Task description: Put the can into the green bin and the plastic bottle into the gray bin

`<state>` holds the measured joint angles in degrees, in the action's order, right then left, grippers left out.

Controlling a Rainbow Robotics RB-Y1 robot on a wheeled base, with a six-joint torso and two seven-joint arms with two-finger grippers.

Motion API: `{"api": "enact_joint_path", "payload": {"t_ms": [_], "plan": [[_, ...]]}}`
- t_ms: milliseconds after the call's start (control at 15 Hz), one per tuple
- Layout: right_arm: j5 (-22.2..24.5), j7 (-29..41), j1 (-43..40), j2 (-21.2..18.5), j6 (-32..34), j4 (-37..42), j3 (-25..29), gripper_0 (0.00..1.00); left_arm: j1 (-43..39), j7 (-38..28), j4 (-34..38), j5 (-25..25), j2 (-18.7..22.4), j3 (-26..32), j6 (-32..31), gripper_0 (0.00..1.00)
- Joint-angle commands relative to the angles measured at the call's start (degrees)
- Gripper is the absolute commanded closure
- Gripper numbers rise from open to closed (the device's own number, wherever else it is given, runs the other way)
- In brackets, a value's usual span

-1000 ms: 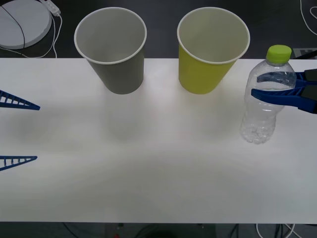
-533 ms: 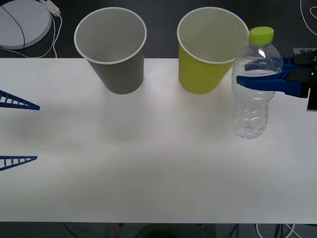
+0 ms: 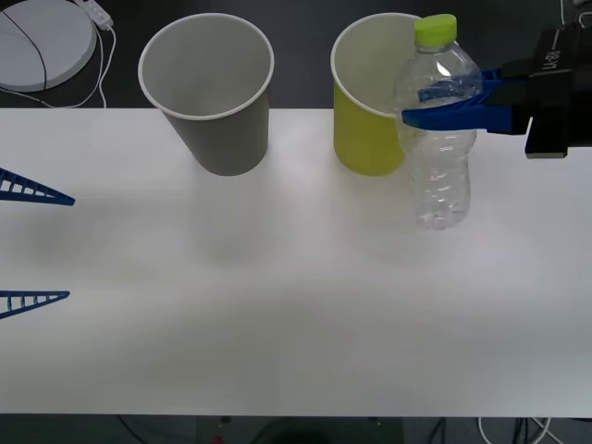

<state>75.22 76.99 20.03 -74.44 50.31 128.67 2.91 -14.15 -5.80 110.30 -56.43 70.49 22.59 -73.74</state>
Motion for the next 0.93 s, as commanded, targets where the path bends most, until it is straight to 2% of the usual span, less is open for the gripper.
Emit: {"api": "enact_joint_path", "payload": {"t_ms": [67, 400, 600, 800, 933], "plan": [[0.0, 0.0, 8.9, 0.0, 0.4, -4.0, -7.3, 1.0, 0.0, 0.0, 0.0, 0.0, 0.0, 0.0, 0.0, 0.0], [0.0, 0.0, 25.8, 2.0, 0.9, -12.1, -21.2, 1.0, 0.0, 0.0, 0.0, 0.0, 0.0, 0.0, 0.0, 0.0], [0.8, 0.0, 34.0, 5.0, 5.8, -17.6, -25.2, 1.0, 0.0, 0.0, 0.0, 0.0, 0.0, 0.0, 0.0, 0.0], [2.1, 0.0, 39.6, 8.0, 9.7, -21.8, -27.0, 1.0, 0.0, 0.0, 0.0, 0.0, 0.0, 0.0, 0.0, 0.0], [2.9, 0.0, 44.9, 9.1, 10.6, -24.7, -31.0, 1.0, 0.0, 0.0, 0.0, 0.0, 0.0, 0.0, 0.0, 0.0]]}}
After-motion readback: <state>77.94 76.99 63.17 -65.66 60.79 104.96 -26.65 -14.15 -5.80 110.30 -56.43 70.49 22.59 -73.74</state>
